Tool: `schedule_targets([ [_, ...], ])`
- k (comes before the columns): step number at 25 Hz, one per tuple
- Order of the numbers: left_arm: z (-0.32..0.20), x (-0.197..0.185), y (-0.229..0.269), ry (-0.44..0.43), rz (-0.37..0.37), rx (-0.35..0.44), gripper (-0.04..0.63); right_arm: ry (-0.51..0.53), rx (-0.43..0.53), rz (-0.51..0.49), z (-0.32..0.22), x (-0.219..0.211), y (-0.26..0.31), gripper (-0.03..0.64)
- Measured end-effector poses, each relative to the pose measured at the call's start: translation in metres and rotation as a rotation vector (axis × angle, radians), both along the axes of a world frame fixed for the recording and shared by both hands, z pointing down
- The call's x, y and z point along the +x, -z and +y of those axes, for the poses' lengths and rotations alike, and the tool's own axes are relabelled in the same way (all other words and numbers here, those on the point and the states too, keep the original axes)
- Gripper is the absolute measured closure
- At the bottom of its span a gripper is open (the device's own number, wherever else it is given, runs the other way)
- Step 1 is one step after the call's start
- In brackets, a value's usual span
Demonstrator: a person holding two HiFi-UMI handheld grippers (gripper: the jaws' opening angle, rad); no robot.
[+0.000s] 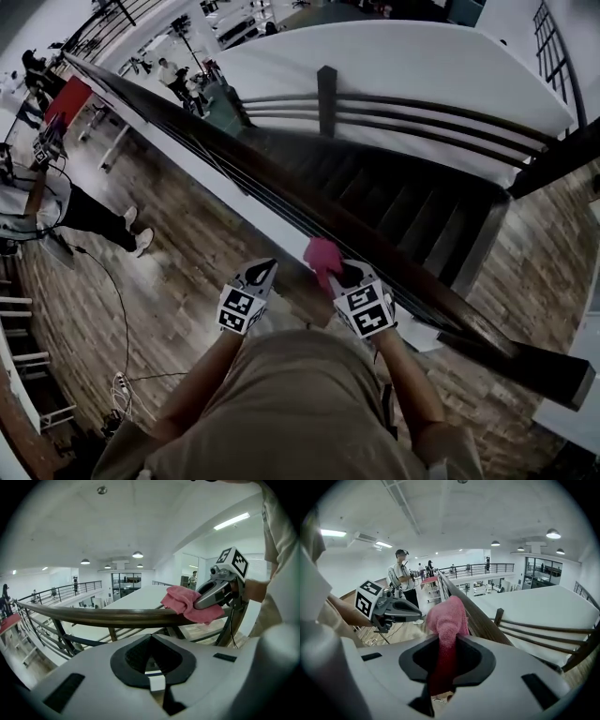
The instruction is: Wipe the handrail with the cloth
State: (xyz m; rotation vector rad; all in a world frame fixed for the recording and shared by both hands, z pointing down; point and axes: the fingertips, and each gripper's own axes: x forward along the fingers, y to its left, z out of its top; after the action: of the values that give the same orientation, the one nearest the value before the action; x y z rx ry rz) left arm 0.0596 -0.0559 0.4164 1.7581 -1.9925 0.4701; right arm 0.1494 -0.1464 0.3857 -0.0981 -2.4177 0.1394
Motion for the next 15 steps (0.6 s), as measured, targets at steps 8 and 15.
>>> schedule_targets([
  [8,0.016,-0.179,-0.01,0.034,-0.004,0.025,0.58,0.058,0.062,-0.003,0.026,-0.176,0.013,0.534],
  [15,0.055,-0.344,-0.011,0.028,-0.009,0.046,0.58,0.072,0.144,0.027,0.071,-0.345,0.011,0.534],
])
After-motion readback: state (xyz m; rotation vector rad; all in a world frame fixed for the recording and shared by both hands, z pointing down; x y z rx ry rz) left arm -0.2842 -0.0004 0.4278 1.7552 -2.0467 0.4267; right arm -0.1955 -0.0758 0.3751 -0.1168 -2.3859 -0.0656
